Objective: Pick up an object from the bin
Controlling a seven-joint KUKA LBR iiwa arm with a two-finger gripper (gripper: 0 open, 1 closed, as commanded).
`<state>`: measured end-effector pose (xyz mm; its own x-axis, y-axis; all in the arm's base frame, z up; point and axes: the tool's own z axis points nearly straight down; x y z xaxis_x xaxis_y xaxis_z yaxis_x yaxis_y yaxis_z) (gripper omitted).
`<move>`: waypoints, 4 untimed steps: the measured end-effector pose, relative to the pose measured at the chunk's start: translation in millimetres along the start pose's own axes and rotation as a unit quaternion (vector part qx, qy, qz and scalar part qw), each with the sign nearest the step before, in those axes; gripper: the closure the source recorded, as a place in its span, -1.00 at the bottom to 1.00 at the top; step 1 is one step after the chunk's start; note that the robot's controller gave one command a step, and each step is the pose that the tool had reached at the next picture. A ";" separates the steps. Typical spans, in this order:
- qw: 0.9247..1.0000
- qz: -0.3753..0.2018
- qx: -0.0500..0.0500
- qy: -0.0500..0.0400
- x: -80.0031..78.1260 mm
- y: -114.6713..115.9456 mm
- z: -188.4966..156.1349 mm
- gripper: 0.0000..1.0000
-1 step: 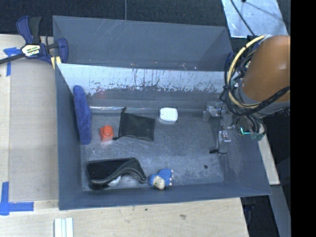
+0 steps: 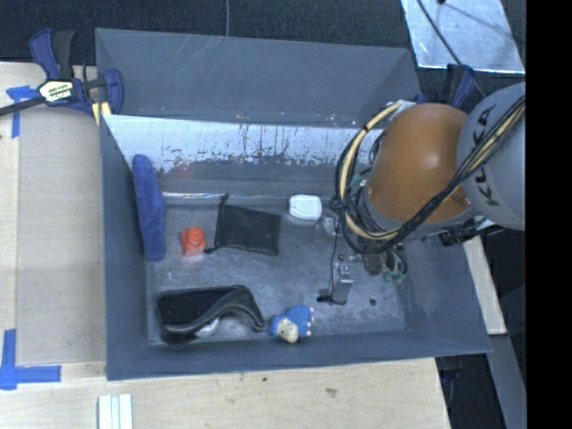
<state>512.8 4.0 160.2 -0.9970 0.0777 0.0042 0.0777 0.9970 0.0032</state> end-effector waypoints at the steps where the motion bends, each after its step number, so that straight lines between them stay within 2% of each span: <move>1: 0.999 -0.034 0.002 0.002 25.1 6.1 74.3 -1.00; 2: 0.999 -0.040 0.004 -0.003 18.0 30.5 88.8 -1.00; 3: 0.999 -0.040 0.002 -0.002 19.0 31.6 89.6 1.00; 4: 0.999 -0.043 0.002 -0.006 -9.9 33.1 60.0 1.00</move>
Offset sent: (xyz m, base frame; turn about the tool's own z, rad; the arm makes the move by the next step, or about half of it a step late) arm -0.0224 0.0089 -0.0710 -0.0671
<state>525.0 36.5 100.2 -0.9999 -0.0088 -0.0080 -0.0088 1.0000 -0.0002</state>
